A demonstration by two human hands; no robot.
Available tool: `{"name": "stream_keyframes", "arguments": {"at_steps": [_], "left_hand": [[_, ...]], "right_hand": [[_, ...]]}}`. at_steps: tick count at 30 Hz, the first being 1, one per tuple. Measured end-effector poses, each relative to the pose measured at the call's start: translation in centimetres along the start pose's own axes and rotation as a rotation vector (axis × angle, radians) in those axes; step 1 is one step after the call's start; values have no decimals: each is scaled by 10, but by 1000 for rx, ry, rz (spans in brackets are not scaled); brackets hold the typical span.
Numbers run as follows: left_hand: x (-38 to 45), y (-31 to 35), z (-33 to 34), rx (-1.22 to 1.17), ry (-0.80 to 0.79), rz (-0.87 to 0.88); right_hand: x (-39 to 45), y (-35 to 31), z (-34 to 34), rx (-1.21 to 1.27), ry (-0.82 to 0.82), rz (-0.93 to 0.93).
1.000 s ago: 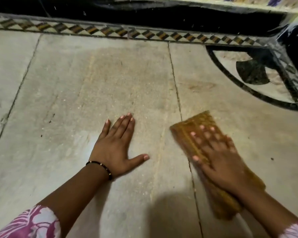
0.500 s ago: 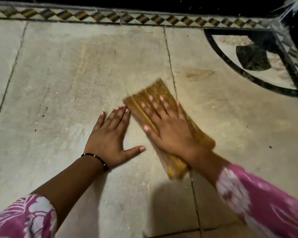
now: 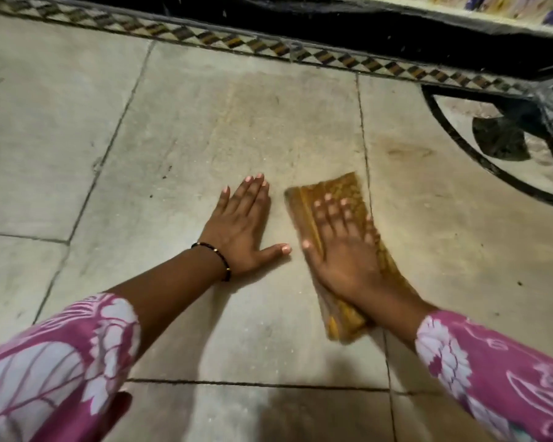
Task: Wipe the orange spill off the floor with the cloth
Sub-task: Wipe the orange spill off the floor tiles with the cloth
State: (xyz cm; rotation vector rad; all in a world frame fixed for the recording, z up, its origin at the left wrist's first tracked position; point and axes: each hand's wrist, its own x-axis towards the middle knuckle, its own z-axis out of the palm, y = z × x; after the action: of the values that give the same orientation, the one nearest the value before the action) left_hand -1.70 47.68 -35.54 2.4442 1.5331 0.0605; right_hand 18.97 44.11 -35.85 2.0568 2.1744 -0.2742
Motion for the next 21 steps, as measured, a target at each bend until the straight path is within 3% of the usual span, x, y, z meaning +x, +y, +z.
{"name": "stream_keyframes", "arguments": {"at_steps": [2,4,6,10,14,18,21], "left_hand": [[-25,-32,-13,40,-4,-9],[-55,-69,-22,81,-8,-42],[-95,-99,-26,104,13,-94],[-150,-128,-17,109,-62,-151],[-157,-133,0,70,-43,-172],[-159,-135,0,23,10,-172],[-160,-133,-3,-51,76,-155]], "right_hand": [[-47,-14,8,-45,2,-216],[-74,0,14,-42,27,-285],[-69,17,13,-19,27,-174],[-1,-13,-3,51,59,116],[85,-89,-17,127,18,78],[95,-180,-9,16,1,-253],[57,-206,-3,-73,27,-545]]}}
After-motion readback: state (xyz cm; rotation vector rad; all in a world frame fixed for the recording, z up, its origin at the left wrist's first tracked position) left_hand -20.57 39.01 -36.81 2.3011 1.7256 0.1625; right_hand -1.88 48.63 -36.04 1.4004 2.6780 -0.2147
